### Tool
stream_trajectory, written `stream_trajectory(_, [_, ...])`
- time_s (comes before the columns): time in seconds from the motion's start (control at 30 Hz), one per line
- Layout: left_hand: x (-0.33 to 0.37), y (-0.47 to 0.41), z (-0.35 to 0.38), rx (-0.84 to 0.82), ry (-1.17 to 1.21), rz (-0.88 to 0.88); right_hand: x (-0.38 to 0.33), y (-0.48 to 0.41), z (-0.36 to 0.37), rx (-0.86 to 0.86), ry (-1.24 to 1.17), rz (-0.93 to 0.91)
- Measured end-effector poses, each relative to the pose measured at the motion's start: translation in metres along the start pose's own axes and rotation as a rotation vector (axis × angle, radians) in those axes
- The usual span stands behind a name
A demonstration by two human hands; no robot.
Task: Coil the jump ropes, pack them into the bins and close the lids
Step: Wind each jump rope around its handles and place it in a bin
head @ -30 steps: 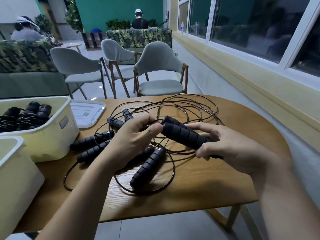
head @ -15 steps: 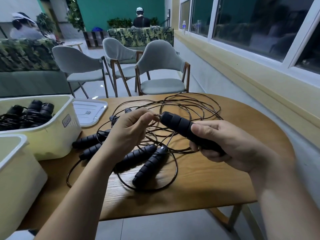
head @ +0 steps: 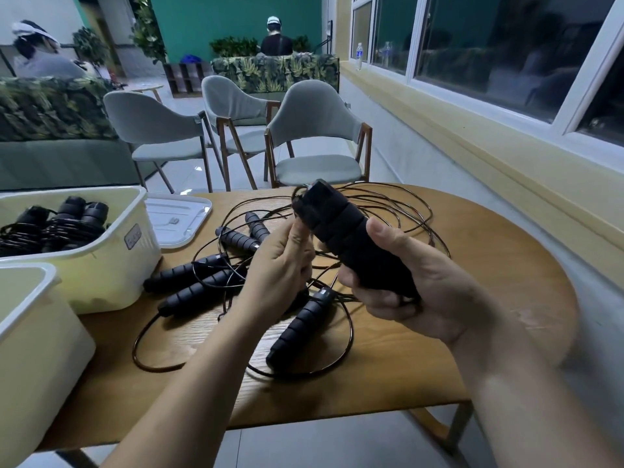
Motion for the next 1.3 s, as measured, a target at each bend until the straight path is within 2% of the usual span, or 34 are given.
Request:
stream_trajectory(0.1, [-0.005, -0.001, 0.004, 0.035, -0.198, 0.043, -0.006, -0.01, 0.011, 0.046, 0.052, -0.032])
stream_trajectory(0.33, [-0.004, -0.002, 0.008, -0.059, -0.749, 0.064, -0.008, -0.022, 0.017, 0.175, 0.192, -0.085])
stream_trajectory(0.47, [0.005, -0.001, 0.022, -0.075, -0.771, 0.16, -0.016, -0.022, 0.018, 0.156, 0.145, -0.138])
stream_trajectory(0.6, [0.011, -0.001, 0.023, -0.083, -0.856, 0.049, -0.029, -0.02, 0.021, 0.07, 0.244, -0.144])
stream_trajectory(0.67, [0.016, -0.002, 0.023, -0.11, -1.0, 0.046, -0.035, -0.019, 0.018, 0.07, 0.3, -0.108])
stream_trajectory(0.73, [0.02, -0.001, 0.022, -0.13, -1.047, 0.068, -0.04, -0.02, 0.016, 0.068, 0.401, -0.063])
stream_trajectory(0.83, [0.017, 0.004, 0.022, -0.171, -1.126, 0.058, -0.039, -0.018, 0.01, 0.142, 0.568, 0.044])
stream_trajectory(0.93, [0.003, 0.009, 0.017, -0.183, -1.102, -0.082, -0.035, -0.009, 0.006, 0.234, 0.705, 0.068])
stream_trajectory(1.03, [0.004, 0.008, 0.027, -0.262, -1.169, -0.005, -0.031, -0.005, 0.0, 0.303, 0.772, 0.043])
stream_trajectory(1.13, [0.015, 0.01, 0.034, -0.275, -1.065, 0.022, -0.026, 0.0, -0.005, 0.297, 0.619, 0.043])
stream_trajectory(1.3, [0.022, 0.009, 0.048, -0.345, -1.102, 0.061, -0.027, 0.003, -0.013, 0.265, 0.301, -0.063])
Point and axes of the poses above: each hand's wrist, its own y-axis away from the middle knuckle, its own z-axis out of the palm, x = y × z, the point moved 5 cm from there along -y, towards the middle knuckle, and after that the axes turned 10 degrees about y, right-handed, at the moved point
